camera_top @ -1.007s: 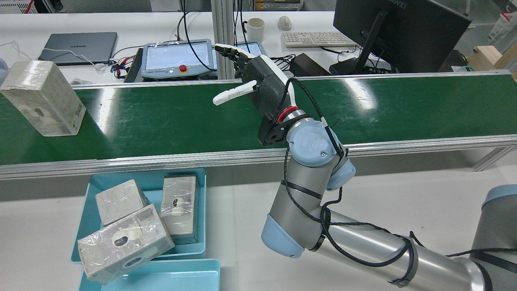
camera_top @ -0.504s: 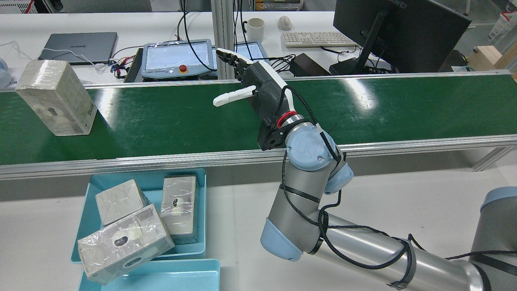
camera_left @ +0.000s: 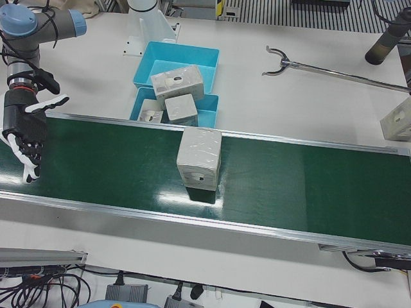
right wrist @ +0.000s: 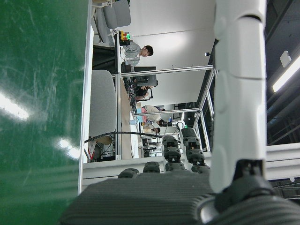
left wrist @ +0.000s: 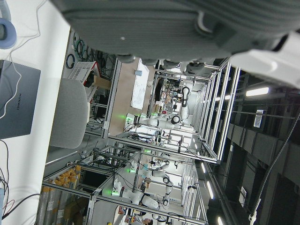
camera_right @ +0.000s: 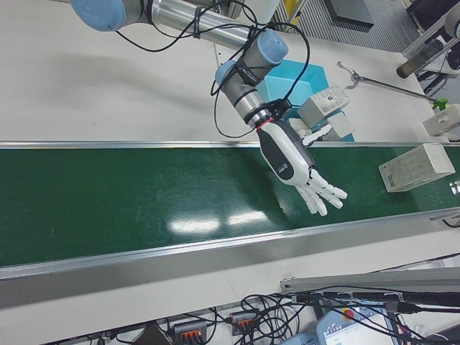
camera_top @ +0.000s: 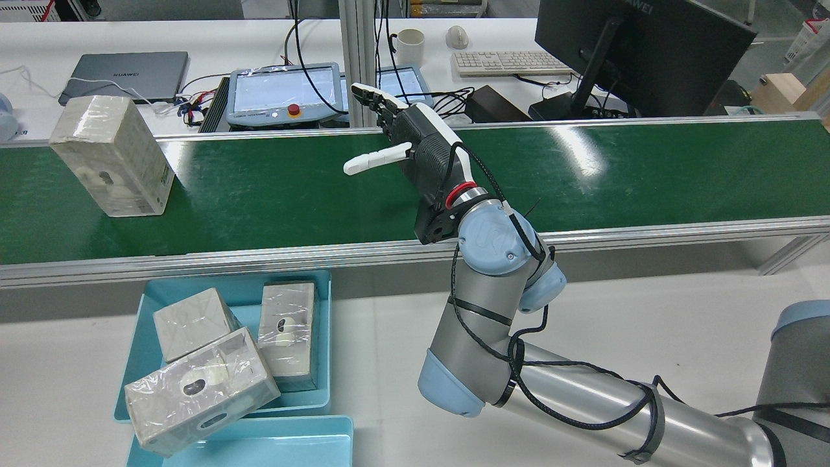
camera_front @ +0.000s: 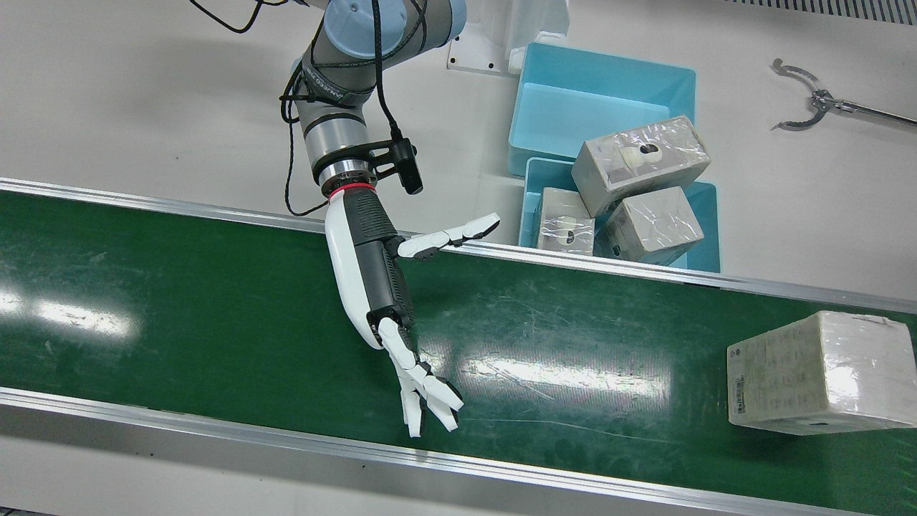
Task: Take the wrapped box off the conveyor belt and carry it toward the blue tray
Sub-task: 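Hold the right hand still as the wrapped white box approaches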
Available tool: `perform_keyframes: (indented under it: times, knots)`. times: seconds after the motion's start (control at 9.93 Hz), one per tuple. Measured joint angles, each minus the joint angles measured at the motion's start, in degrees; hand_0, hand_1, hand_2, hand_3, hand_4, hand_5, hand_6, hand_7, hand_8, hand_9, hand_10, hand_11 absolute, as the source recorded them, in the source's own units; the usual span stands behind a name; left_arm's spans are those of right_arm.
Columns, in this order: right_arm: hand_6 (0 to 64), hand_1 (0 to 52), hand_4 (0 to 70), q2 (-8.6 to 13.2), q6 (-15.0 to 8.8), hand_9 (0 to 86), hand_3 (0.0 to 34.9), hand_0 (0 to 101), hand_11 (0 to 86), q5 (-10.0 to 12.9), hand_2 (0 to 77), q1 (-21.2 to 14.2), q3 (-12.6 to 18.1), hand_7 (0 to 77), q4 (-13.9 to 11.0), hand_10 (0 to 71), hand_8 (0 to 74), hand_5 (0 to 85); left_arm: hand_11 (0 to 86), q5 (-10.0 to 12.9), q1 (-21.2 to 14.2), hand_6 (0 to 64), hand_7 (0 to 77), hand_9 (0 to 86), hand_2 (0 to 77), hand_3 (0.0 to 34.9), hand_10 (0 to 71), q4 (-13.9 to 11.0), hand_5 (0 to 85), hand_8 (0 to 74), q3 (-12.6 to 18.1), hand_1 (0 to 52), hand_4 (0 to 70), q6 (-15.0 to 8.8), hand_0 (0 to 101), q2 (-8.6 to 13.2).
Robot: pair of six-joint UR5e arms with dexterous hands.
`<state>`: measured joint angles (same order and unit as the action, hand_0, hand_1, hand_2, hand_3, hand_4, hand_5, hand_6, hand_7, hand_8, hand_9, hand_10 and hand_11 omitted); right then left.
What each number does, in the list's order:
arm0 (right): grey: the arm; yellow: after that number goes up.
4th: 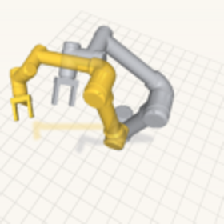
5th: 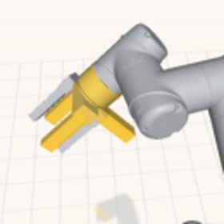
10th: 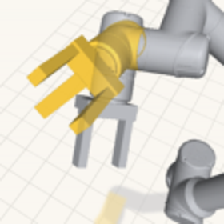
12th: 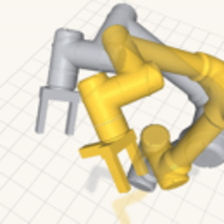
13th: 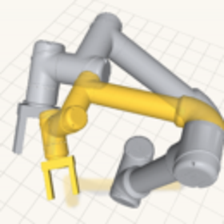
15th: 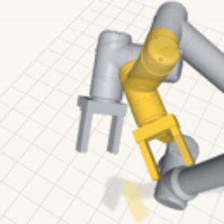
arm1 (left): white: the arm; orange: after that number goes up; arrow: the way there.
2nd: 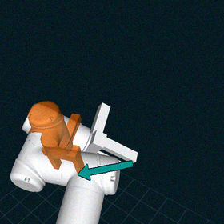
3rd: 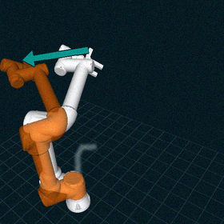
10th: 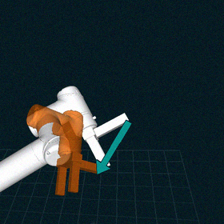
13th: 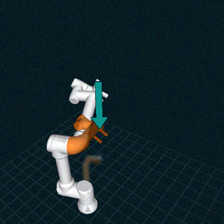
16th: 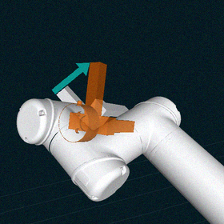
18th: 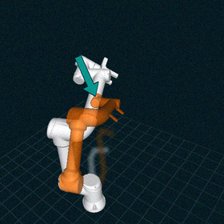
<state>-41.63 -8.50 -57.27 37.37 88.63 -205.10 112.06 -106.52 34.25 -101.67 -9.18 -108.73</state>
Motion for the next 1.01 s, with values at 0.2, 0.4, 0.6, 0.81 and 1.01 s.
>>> perform_keyframes:
  times: [0.2,0.4,0.6,0.81,1.01]
  knots:
    - [2.7,14.2,9.8,-0.5,0.2,1.6,0.0,50,1.6,-0.1,1.6,0.2,-0.1,3.8,1.1,0.0,0.0,13.6,0.5,0.0,0.0,0.0,0.5,0.5,1.1,0.0,0.5,0.0,1.1,0.5,0.0,0.0,0.0,0.0,0,0.0]
    - [2.7,14.7,12.0,-0.9,0.2,1.6,0.0,50,1.6,-0.1,1.1,0.6,-0.1,3.8,1.5,0.0,0.0,12.5,0.5,0.0,0.0,0.5,0.5,0.5,0.5,0.0,0.5,0.0,1.1,0.5,0.0,0.0,0.0,0.0,0,0.0]
    - [2.7,14.2,11.5,-1.1,0.2,1.6,0.0,50,1.6,-0.1,1.1,0.7,-0.1,3.8,1.6,0.0,0.0,13.6,0.5,0.0,0.0,0.5,0.5,0.5,0.5,0.0,0.5,0.0,1.1,0.5,0.0,0.0,0.0,0.0,0,0.0]
    - [3.3,14.7,12.5,-1.2,0.2,1.6,0.0,50,1.6,-0.1,1.1,0.7,-0.1,4.9,1.6,0.0,0.0,14.2,0.5,0.0,0.0,0.5,0.5,0.5,0.5,0.0,0.5,0.0,1.1,0.5,0.0,0.0,0.0,0.0,0,0.0]
    - [3.3,14.7,12.5,-1.2,0.2,1.6,0.0,50,1.6,-0.2,1.1,0.7,0.0,5.5,1.6,0.0,0.0,15.8,0.5,0.0,0.0,0.5,0.5,0.5,0.5,0.0,0.5,0.0,1.1,0.5,0.0,0.0,0.0,0.0,0,0.0]
